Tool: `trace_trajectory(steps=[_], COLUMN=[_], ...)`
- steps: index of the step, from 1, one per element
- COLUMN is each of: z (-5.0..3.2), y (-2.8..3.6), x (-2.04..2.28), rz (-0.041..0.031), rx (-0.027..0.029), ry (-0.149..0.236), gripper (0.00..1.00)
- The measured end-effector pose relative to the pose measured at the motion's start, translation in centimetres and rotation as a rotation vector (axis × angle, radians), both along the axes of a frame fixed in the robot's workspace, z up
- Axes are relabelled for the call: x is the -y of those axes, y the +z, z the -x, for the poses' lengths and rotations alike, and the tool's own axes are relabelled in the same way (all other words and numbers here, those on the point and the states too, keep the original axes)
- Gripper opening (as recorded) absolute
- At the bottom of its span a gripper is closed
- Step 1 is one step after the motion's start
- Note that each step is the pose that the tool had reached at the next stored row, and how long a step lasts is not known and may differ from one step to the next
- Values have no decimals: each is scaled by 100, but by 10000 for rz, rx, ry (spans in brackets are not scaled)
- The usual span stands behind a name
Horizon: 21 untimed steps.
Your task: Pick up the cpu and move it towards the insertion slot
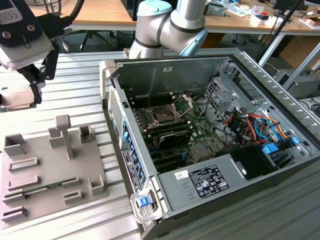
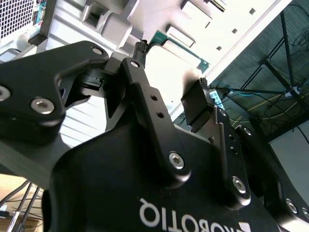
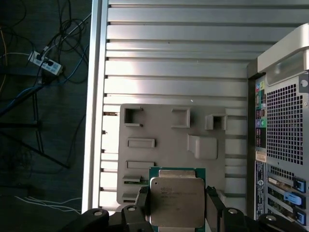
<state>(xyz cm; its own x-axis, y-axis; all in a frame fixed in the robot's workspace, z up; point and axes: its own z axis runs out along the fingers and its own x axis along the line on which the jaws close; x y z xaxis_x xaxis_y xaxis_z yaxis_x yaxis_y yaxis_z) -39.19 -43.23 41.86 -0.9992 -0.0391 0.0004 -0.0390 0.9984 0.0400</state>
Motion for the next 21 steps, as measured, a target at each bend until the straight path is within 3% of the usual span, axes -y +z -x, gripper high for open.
trace_trajectory(steps=[21], z=[-228], y=[0], x=[0], rz=[0], rx=[0], ry=[0], gripper=[55])
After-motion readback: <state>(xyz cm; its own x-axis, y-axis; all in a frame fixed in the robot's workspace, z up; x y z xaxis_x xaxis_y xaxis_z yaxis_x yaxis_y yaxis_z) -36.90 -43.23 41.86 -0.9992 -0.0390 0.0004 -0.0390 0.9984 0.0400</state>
